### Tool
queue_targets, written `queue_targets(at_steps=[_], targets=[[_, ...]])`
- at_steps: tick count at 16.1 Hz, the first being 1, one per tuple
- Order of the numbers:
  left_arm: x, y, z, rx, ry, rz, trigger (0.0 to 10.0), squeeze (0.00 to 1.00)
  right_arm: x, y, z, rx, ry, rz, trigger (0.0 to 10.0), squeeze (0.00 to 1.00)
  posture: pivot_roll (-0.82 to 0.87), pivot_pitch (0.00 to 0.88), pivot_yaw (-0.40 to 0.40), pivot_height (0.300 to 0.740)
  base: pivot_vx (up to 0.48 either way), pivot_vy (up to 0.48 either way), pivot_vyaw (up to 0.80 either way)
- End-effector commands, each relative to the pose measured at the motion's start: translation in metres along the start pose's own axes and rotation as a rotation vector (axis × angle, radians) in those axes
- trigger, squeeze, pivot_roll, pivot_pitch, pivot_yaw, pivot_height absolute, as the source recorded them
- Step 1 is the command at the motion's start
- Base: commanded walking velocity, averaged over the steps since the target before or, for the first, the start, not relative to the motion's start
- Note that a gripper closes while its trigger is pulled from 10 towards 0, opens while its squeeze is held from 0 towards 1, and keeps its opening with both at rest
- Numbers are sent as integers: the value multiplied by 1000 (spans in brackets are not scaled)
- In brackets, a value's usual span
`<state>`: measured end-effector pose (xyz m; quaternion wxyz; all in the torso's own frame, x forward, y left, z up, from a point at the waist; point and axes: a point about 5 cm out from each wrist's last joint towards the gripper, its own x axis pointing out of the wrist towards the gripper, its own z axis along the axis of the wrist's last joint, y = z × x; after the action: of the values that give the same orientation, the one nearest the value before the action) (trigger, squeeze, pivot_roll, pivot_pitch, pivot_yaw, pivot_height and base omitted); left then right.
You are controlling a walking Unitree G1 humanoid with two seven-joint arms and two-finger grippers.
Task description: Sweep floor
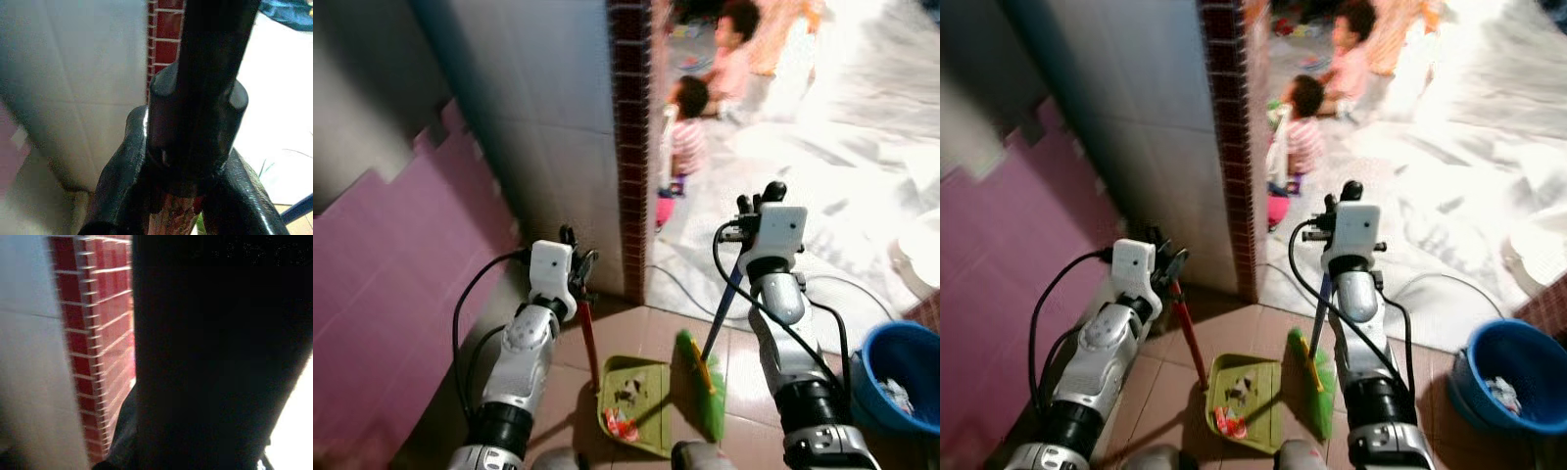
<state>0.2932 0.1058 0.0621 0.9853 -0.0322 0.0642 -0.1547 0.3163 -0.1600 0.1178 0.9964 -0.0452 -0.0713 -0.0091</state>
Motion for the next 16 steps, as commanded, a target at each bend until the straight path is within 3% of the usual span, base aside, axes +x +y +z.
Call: queue_targets(at_steps=[1,12,16], targets=[[0,-4,1,-46,-11,-4,10000,0,1,6,0,2,-1,28,10000,0,-60,0,52,740,-281,0,0],[3,-8,-1,-57,-4,-4,10000,0,5,0,2,-14,-3,31,10000,0,-80,0,47,740,-291,0,0],[3,-9,-2,-58,-1,-7,10000,0,5,-1,1,-21,-3,28,10000,0,-79,0,48,740,-206,0,-644]])
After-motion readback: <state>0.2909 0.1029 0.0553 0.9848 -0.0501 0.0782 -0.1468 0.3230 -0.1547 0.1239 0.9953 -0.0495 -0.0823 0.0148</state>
